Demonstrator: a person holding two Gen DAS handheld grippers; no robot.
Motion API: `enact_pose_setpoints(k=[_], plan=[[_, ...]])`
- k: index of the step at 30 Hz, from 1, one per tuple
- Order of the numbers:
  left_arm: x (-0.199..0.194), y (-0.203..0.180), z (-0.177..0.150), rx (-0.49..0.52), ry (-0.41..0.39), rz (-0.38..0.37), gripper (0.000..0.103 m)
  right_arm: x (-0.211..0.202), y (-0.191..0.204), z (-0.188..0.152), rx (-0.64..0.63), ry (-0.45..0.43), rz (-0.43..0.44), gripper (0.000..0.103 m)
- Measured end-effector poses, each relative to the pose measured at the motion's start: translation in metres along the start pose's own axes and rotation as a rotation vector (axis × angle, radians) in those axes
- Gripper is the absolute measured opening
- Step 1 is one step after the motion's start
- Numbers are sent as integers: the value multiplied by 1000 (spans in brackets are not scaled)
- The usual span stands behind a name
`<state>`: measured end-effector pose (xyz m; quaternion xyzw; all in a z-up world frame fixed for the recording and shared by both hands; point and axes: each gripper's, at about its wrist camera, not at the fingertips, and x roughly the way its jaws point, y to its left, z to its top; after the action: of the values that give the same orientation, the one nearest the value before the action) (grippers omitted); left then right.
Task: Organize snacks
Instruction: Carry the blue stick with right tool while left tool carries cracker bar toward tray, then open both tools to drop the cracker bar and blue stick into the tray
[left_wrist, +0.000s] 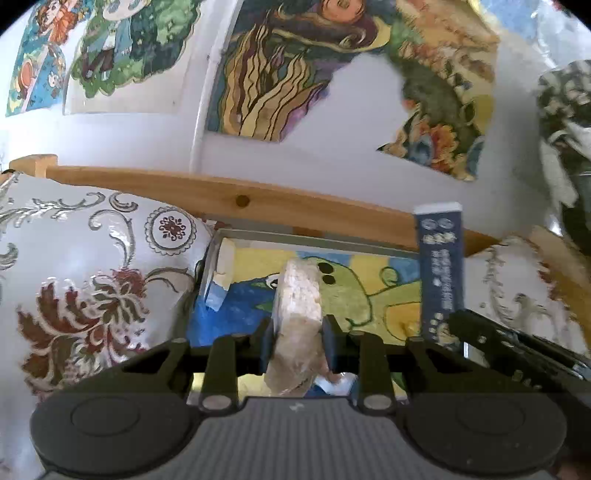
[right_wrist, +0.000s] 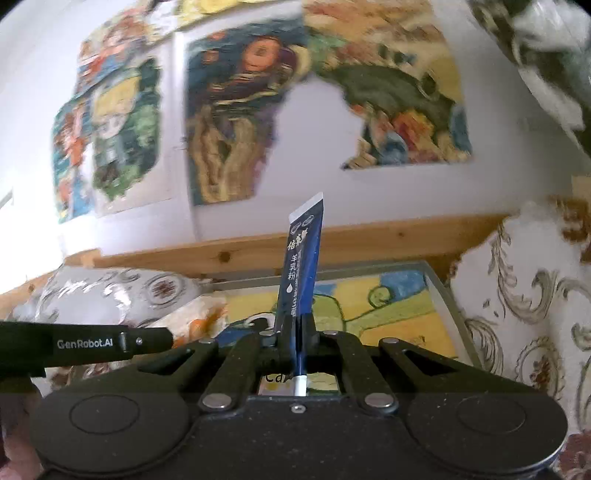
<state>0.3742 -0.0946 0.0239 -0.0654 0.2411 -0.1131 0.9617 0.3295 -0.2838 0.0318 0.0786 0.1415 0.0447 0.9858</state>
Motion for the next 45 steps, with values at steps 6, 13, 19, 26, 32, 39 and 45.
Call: enact_pose_setpoints(k=[6,13,19,26,32,39,45], plan=[[42,-3,-1,-2,28,50,30,27,-34,-4,103,17,-39,2],[63,-8,-9,19,60,79,30,50,-46,-16,145,49,-78,2],[69,-13,-12,34,78,85,31,57,-43,-26,122,61,-92,4],[73,-15,-10,25,129,93,33,56,-46,-26,108,65,-106,21],[64,-12,-5,-24,131,121,68,41,-40,-20,49,32,-141,45],[21,-10,4,-47,10,154,97,4,-32,-6,-15,-41,-175,75],[-23,-5,11,-86,-86,160,103,-39,-26,7,-36,-118,-175,94]])
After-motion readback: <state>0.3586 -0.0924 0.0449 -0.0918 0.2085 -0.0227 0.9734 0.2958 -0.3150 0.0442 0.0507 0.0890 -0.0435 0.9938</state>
